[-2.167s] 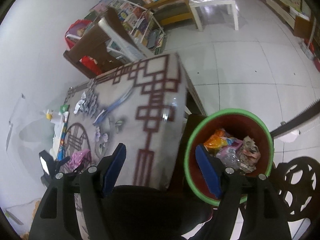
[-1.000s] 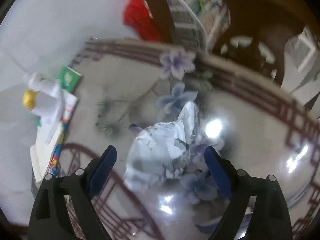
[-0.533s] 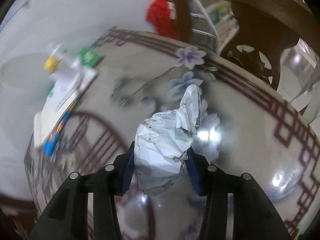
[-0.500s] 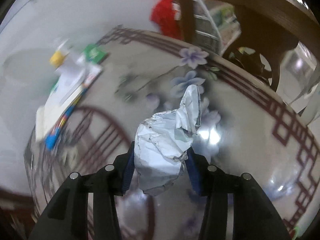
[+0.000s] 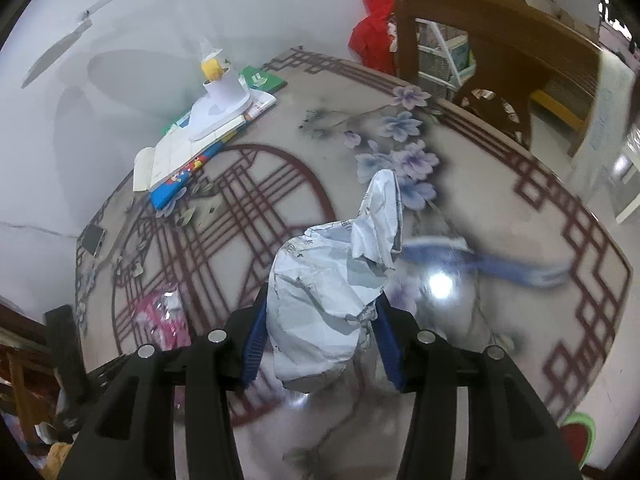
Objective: Collect trash
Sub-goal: 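Carry the pink wrapper and silver foil paper over the red bin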
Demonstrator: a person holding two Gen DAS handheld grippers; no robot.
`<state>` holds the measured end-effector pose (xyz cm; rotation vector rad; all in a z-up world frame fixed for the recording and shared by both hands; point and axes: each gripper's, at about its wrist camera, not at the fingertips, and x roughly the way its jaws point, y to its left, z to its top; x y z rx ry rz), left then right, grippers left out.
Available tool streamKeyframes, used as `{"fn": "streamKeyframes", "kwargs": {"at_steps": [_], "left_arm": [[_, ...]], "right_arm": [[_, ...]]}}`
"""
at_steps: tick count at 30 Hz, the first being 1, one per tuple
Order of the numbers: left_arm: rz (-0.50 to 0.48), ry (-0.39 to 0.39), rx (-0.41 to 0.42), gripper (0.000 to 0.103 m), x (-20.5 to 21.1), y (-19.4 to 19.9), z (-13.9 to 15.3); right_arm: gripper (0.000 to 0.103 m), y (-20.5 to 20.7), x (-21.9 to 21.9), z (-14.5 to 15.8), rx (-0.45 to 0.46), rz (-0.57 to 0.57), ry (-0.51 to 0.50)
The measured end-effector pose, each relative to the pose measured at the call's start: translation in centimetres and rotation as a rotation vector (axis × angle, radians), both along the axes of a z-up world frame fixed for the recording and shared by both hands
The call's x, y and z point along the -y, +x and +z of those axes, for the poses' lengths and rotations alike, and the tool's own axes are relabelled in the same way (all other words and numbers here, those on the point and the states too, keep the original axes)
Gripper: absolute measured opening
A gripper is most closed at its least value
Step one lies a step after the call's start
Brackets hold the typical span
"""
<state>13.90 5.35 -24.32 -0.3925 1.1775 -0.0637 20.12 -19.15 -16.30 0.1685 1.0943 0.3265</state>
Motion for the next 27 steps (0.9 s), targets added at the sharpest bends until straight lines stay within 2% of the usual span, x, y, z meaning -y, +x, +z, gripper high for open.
{"fn": "streamKeyframes", "kwargs": {"at_steps": [1, 3, 6, 14, 22, 27], "left_arm": [[-0.004, 0.015, -0.003, 0.059, 0.3, -0.1, -0.2], [-0.012, 0.025, -0.014, 0.033, 0.7, -0.3, -0.6], [-0.008, 0.022, -0.008, 0.027, 0.9, -0.8, -0.2], [-0.022, 0.112, 0.173, 0.027, 2.8, -3.0, 6.8], [-0.076, 0.156, 0.348, 0.027, 6.3, -5.7, 13.9], [-0.118, 0.165, 0.426, 0.027, 8.5, -7.3, 17.0]], "right_arm": [[0.047, -0.5, 0.2, 0.0, 0.0, -0.006, 0.005], [0.047, -1.7, 0.6, 0.2, 0.002, -0.015, 0.009], [0.047, -3.2, 1.2, 0.5, 0.012, -0.011, 0.001], [0.047, -7.2, 3.4, 3.2, 0.085, -0.045, 0.029], [0.047, -11.2, 6.1, 7.0, 0.183, -0.087, 0.055], [0.048, -13.9, 8.0, 8.8, 0.234, -0.128, 0.069]]}}
